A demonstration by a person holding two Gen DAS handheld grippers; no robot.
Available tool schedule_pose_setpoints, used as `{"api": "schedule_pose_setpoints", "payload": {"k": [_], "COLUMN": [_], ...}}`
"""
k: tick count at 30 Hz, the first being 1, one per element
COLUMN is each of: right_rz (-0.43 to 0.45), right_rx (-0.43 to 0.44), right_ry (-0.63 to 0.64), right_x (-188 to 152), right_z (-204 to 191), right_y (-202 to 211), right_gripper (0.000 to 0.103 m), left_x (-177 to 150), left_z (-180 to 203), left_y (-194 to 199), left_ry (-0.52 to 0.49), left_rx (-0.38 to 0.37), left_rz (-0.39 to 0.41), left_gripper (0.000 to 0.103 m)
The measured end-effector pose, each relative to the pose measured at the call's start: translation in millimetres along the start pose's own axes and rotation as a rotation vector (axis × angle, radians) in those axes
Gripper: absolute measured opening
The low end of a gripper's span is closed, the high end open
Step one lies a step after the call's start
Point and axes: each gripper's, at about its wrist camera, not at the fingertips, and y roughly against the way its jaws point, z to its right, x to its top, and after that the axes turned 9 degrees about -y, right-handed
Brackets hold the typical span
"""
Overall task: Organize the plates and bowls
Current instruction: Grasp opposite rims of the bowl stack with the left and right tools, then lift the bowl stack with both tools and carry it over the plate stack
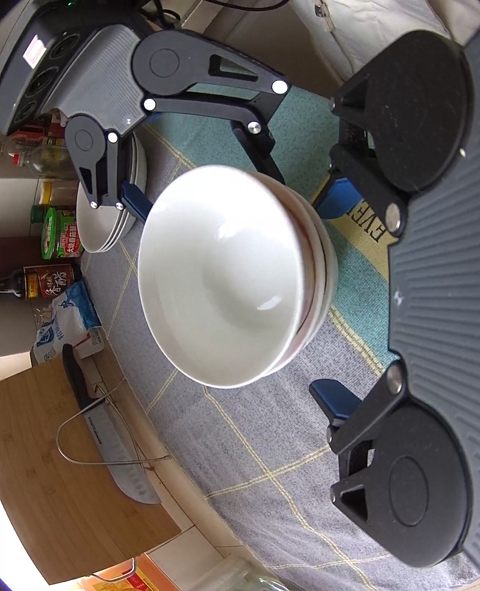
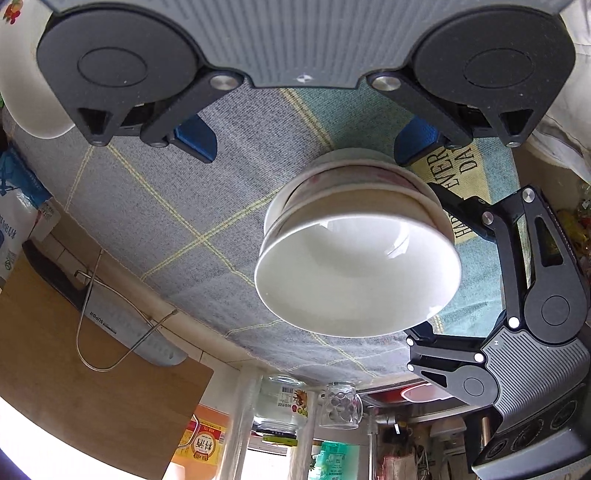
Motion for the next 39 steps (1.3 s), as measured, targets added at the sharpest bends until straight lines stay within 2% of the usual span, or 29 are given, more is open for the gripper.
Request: {"api": "schedule_pose_setpoints", "payload": {"k": [10,17,23,32,39], "right_rz": [-0.065,-0.09,-0.092,-0.101,-0.11], "right_rx": [-0.04,-0.04,0.015,0.107,0.129], "right_ry": [0.006,0.008,0.031,0.044,0.035], "right_x": [15.1,18.6,21.2,26.0,27.3], "right_z": [-19.0,-20.8,-16.8,-13.2,-11.2], "right_y": [-10.3,-11.2,-12.6,-16.3,-18.5], "right_gripper": [0.103,0.102,0.099,0.091,0.09], "left_x": [-5.6,-3.1,-1.9,-2.4,-2.2], "left_z": [-24.8,-32.2,-33.5,-36.7,-41.0], "left_y": [-7.3,-11.7,-11.8,-11.5,-13.0], "left_ry": [-0.144,-0.225,-0.241,-0.233,-0.245], "left_rx": [-0.194,-0.265,-0.293,-0.306,-0.33], "left_rz": [0.086,0.115,0.116,0.107,0.105], "left_gripper": [0.09,0.087,0.081,0.08,0.08]}}
